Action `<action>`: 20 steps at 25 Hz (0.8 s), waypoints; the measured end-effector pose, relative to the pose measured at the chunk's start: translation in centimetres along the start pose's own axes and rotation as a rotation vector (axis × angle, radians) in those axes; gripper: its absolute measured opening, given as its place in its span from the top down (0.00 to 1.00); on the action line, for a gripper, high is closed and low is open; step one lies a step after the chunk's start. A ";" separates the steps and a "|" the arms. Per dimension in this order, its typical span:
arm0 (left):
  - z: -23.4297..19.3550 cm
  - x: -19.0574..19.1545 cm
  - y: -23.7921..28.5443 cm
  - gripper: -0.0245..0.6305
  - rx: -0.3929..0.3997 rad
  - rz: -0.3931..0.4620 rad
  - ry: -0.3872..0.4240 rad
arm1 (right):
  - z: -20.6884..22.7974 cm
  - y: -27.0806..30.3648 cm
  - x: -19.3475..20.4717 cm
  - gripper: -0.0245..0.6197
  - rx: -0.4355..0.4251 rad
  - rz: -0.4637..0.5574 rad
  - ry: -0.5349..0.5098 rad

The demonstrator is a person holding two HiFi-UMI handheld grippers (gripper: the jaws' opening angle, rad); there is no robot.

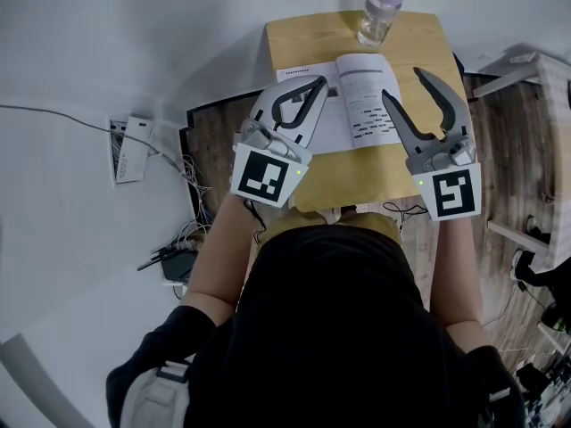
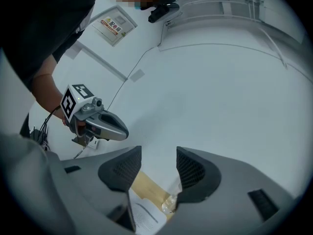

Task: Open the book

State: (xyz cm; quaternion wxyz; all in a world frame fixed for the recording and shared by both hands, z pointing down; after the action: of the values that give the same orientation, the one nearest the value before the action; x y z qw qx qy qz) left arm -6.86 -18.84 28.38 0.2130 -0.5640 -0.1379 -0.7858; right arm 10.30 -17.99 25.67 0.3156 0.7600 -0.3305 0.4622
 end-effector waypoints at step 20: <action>-0.8 -3.7 -1.8 0.95 -0.018 0.071 0.035 | -2.7 0.2 -4.2 0.62 -0.072 0.081 -0.105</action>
State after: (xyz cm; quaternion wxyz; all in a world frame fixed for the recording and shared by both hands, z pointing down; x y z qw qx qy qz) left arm -7.35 -17.00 24.72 0.2379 -0.5566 -0.1071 -0.7887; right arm 7.31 -15.05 22.87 0.3058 0.7573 -0.3934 0.4221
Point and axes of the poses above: the fingertips, and each gripper's own axes: y forward along the fingers, z to its right, x out of its underside, the point moved 6 cm from there along -y, backward along the fingers, and after that the axes turned 15 degrees about -x, right-handed, at the moved point
